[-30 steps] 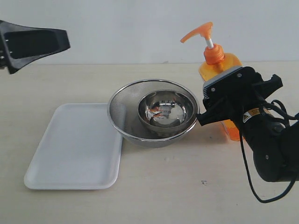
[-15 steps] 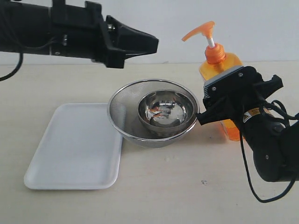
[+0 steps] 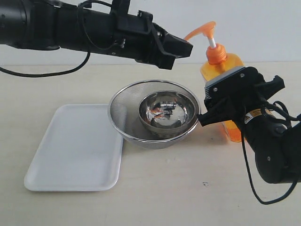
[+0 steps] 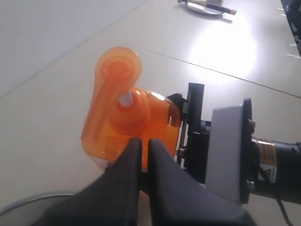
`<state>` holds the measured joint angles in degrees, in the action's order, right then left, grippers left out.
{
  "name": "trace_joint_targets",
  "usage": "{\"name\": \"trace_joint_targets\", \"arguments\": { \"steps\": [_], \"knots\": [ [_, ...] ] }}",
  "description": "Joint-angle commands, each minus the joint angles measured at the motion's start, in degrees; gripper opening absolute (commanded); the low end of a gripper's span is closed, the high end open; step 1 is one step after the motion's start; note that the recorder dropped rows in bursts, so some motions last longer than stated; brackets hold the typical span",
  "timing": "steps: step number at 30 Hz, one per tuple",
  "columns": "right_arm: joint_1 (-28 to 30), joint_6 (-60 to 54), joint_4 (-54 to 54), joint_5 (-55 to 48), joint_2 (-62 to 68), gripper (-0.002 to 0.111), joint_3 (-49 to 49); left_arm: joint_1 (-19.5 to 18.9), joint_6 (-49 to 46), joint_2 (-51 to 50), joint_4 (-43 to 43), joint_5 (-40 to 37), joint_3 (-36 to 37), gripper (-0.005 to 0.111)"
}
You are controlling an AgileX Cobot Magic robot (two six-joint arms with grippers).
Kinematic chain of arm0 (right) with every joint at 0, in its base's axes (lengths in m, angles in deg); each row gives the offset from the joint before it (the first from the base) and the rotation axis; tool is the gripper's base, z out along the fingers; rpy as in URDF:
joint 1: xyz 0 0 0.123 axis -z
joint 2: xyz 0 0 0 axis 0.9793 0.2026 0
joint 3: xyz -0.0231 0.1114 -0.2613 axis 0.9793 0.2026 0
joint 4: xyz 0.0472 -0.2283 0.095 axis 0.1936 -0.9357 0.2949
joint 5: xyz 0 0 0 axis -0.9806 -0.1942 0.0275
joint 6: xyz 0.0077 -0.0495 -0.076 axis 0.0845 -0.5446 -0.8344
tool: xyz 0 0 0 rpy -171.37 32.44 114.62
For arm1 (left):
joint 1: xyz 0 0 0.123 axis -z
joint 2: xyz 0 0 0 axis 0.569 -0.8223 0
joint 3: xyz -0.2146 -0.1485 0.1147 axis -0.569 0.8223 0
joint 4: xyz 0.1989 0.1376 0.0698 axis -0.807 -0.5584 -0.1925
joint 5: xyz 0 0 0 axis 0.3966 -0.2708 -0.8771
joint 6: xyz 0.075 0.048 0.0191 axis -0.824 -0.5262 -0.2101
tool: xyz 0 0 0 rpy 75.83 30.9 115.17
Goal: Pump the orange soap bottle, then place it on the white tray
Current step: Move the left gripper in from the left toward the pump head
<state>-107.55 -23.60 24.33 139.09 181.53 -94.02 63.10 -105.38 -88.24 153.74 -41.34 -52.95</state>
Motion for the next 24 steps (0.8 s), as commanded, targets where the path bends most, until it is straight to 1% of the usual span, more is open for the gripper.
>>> {"name": "trace_joint_targets", "arguments": {
  "steps": [1, 4, 11, 14, 17, 20, 24],
  "knots": [
    [0.0, -0.6, -1.3, 3.9, -1.4, 0.000, -0.1, 0.3, -0.2, -1.6, 0.2, 1.9, -2.9, 0.005],
    [0.0, -0.6, -1.4, 3.9, -1.4, 0.000, -0.1, 0.3, 0.4, -2.5, 0.2, 1.8, -4.1, 0.005],
    [0.0, -0.6, -1.4, 3.8, -1.4, 0.000, -0.1, 0.3, 0.0, -2.5, -0.4, 5.2, -4.1, 0.005],
    [0.0, -0.6, -1.4, 3.8, -1.4, 0.000, -0.1, 0.3, 0.1, -2.3, -0.7, 3.1, -4.1, 0.005],
    [0.0, -0.6, -1.4, 3.8, -1.4, 0.000, -0.1, 0.3, 3.3, -0.8, -5.4, 1.1, -4.1, 0.005],
    [0.1, -0.6, -1.4, 3.8, -1.4, 0.000, -0.1, 0.3, 7.2, 2.1, -11.9, 1.4, -4.1, 0.005],
    [0.1, -2.2, -1.4, 3.3, -1.4, 0.000, -0.1, 0.1, 8.3, 7.6, -11.3, 6.4, -4.1, 0.005]
  ]
}}
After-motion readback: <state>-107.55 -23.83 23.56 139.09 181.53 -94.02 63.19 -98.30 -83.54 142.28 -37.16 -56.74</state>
